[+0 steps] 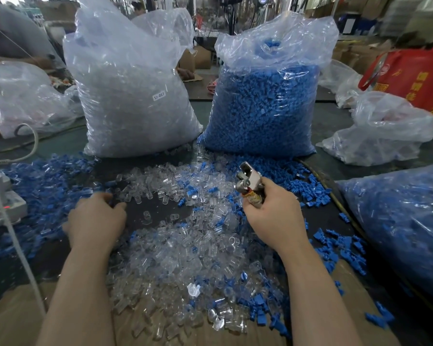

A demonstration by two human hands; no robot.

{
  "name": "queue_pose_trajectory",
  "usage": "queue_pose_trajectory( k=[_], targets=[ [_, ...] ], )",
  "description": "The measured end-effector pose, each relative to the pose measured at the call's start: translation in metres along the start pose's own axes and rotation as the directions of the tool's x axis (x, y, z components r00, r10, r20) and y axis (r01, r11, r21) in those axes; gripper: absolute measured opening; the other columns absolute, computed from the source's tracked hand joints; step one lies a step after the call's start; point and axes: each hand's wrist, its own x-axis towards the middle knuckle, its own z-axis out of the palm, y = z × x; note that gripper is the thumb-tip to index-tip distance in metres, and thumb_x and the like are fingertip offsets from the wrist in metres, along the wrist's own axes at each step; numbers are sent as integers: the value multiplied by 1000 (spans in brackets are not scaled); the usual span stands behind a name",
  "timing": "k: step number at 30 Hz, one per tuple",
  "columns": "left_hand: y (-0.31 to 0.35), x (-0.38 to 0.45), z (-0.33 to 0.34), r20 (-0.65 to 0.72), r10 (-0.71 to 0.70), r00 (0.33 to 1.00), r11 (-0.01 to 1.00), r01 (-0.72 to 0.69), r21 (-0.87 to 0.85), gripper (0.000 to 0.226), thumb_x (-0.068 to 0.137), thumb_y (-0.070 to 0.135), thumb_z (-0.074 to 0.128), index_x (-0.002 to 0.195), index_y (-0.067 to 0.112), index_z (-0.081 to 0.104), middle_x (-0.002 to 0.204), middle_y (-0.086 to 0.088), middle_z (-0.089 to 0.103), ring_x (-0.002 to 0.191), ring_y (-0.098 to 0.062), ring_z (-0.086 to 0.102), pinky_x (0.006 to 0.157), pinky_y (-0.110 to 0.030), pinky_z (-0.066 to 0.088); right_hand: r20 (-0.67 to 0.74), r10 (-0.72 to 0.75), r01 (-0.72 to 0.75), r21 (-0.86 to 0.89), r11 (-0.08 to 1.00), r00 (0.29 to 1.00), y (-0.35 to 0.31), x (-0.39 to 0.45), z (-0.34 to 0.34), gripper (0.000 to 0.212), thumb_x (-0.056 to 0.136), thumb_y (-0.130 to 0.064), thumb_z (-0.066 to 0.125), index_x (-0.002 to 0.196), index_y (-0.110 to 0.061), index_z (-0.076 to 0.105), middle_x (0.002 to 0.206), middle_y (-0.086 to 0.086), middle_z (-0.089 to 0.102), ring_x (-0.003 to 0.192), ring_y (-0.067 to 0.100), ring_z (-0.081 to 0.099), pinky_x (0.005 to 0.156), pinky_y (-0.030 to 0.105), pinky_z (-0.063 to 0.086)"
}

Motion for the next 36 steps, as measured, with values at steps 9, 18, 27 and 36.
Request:
queue_pose_trajectory(
  k=[9, 18, 27, 36],
  targets=[
    [98, -82, -12, 340, 536, 773, 642, -112, -759, 64, 60, 80, 55, 90, 25, 70, 79, 8, 74, 63, 1, 64, 63, -25, 47, 39, -111, 115, -138, 984, 993, -13, 1, 0, 16, 79, -23, 62, 90, -25, 51, 70, -7, 58, 62, 21, 47, 53, 32, 30],
    [100, -79, -2, 261, 452, 853, 505, -4, -863, 19, 83, 20, 75, 80, 3, 69, 64, -6, 70, 53, -9, 60, 48, -15, 45, 50, -145, 153, -316, 936, 988, -11, -2, -3, 48, 70, -37, 60, 118, -36, 55, 114, -12, 56, 116, 19, 43, 108, 41, 16],
    [76, -57, 9, 139, 402, 905, 875, -335, -349, 41, 89, 54, 60, 120, 27, 62, 112, 6, 67, 98, -14, 61, 87, -35, 48, -62, 349, -354, -172, 919, 935, 3, 3, -11, 13, 89, -27, 57, 98, -24, 48, 74, -3, 55, 61, 16, 49, 51, 29, 33],
    [60, -44, 18, 392, 297, 871, 946, -324, 5, 62, 94, 50, 53, 148, 24, 37, 144, -11, 48, 130, -35, 43, 108, -45, 39, -35, 544, -505, -424, 752, 839, 17, 3, -12, 26, 94, -28, 58, 112, -10, 53, 105, 11, 57, 65, 24, 46, 46, 29, 25]
  ],
)
